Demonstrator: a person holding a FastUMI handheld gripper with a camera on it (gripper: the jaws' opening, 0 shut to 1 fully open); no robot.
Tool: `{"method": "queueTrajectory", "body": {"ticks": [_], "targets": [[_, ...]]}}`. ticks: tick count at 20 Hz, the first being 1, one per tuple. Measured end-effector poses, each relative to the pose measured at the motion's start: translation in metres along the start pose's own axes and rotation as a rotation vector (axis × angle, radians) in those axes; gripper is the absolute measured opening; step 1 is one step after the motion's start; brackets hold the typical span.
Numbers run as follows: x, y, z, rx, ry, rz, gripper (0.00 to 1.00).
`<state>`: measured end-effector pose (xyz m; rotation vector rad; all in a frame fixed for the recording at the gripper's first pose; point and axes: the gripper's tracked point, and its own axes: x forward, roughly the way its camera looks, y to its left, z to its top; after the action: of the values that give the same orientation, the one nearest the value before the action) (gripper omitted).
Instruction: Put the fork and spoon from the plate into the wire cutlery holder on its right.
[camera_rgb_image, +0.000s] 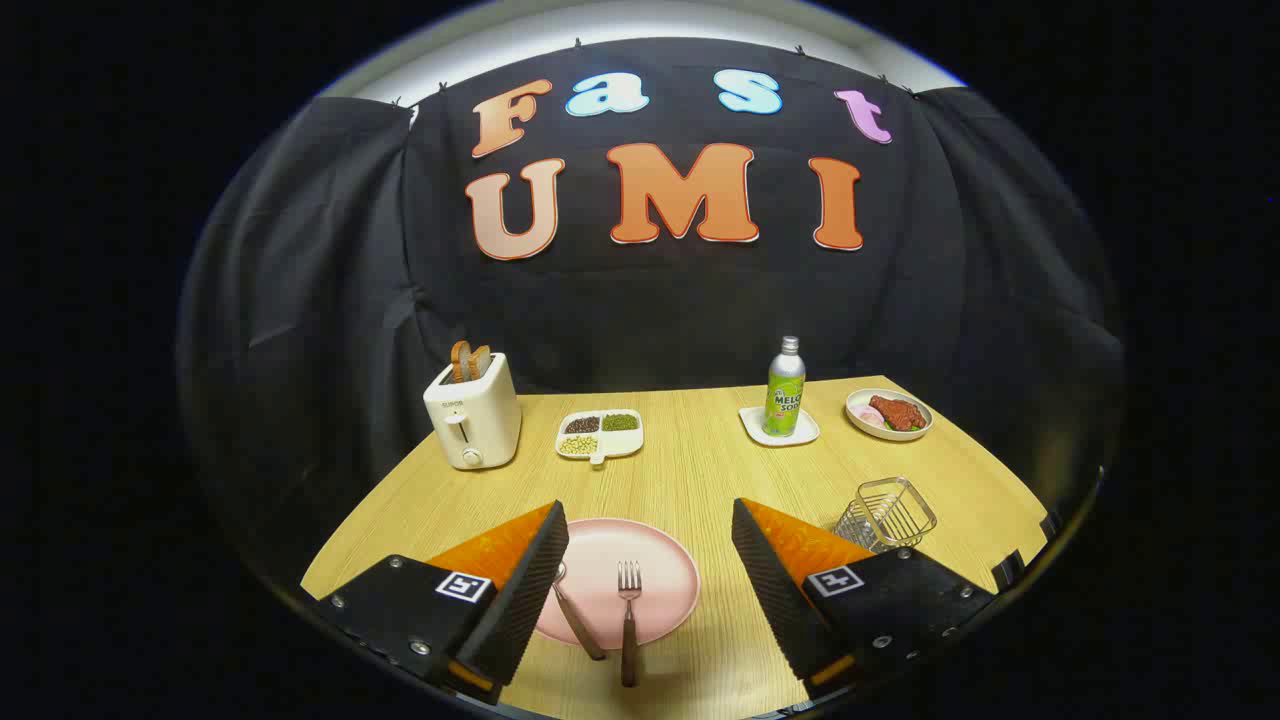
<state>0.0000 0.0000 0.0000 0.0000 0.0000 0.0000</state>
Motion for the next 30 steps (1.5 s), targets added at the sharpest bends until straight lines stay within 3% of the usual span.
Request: {"method": "queueTrajectory", "body": {"ticks": [30], "targets": [[0.002, 0.001, -0.018, -0.018, 0.049, 0.013, 0.94]]}}
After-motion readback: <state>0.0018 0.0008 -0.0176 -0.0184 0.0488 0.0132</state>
